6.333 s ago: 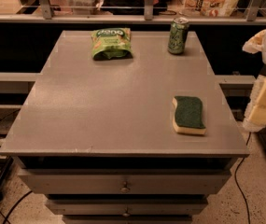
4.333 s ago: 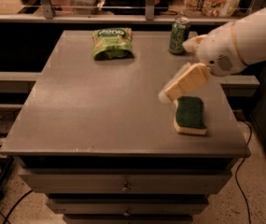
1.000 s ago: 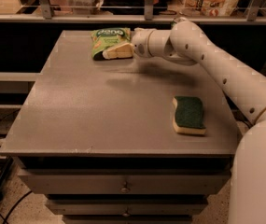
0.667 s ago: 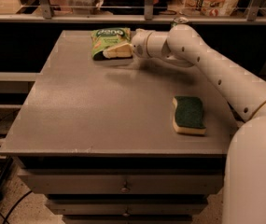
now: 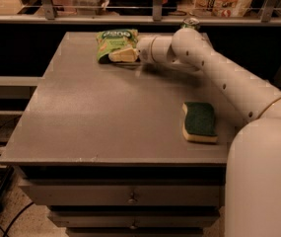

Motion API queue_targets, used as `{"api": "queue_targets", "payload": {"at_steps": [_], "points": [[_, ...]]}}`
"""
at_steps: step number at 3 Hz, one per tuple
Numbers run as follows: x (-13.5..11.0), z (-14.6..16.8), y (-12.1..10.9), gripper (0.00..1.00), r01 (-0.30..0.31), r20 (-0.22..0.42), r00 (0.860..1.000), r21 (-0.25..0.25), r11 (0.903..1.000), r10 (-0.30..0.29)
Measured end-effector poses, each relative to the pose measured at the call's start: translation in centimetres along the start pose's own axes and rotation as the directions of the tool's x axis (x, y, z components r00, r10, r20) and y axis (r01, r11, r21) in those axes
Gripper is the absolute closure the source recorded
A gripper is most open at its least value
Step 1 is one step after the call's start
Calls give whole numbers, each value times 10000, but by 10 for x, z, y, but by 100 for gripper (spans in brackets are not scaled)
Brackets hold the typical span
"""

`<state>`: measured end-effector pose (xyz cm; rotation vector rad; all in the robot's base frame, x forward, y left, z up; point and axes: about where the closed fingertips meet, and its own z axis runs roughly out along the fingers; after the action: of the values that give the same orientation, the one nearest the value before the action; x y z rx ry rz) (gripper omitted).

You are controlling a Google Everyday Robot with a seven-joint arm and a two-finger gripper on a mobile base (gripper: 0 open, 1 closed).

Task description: Pick green rice chip bag

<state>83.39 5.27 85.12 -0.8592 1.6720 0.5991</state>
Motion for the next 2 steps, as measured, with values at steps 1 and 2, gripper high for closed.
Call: {"api": "queue_targets", "payload": {"at_steps": [1, 2], "points": [[5, 4, 2, 42, -180, -25, 9998, -134, 9997, 179], [0, -2, 3, 72, -256, 128, 9996, -220, 9994, 259]]}}
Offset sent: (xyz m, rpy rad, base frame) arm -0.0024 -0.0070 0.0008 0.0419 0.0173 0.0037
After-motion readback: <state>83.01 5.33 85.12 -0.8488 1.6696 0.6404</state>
